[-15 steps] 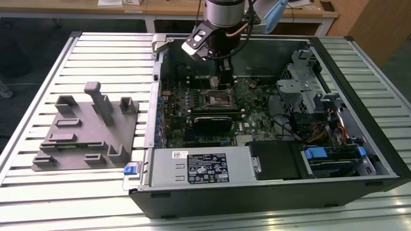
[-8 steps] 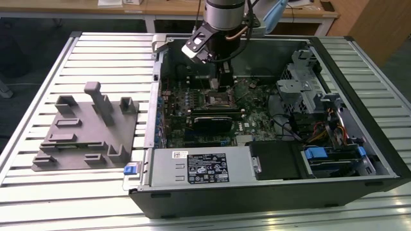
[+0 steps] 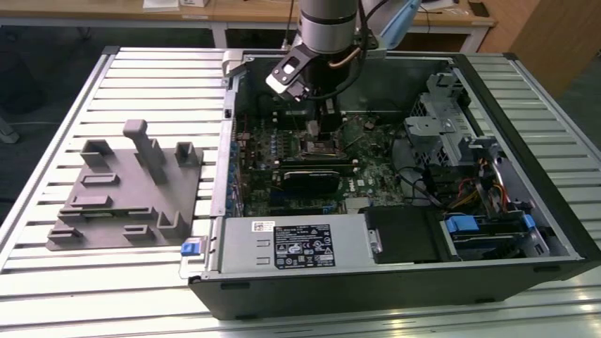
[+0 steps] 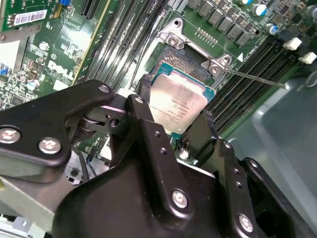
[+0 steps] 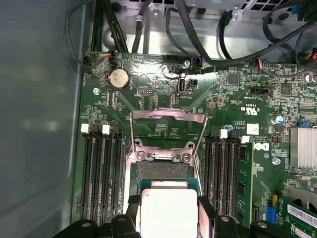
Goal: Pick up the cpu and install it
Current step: 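Place the cpu into insertion slot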
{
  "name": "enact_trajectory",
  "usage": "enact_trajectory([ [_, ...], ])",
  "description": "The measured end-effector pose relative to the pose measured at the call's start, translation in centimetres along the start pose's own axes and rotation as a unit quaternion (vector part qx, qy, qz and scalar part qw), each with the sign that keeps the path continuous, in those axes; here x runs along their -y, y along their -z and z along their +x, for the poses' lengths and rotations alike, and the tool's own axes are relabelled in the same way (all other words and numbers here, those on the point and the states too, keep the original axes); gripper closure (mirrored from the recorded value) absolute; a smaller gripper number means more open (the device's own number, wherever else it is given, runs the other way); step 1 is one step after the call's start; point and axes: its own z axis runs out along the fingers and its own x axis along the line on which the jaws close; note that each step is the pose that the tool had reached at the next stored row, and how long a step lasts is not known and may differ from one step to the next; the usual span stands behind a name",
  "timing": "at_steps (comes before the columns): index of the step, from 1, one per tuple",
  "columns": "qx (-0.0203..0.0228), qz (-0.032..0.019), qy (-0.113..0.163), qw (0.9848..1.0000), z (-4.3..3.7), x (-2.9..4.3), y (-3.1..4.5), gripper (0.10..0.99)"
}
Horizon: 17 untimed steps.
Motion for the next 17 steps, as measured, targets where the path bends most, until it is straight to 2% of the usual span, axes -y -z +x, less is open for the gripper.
enact_trajectory([
  [17,0.0003,0.0001,-0.004,1.0,-0.01,0.13,-2.07,0.545],
])
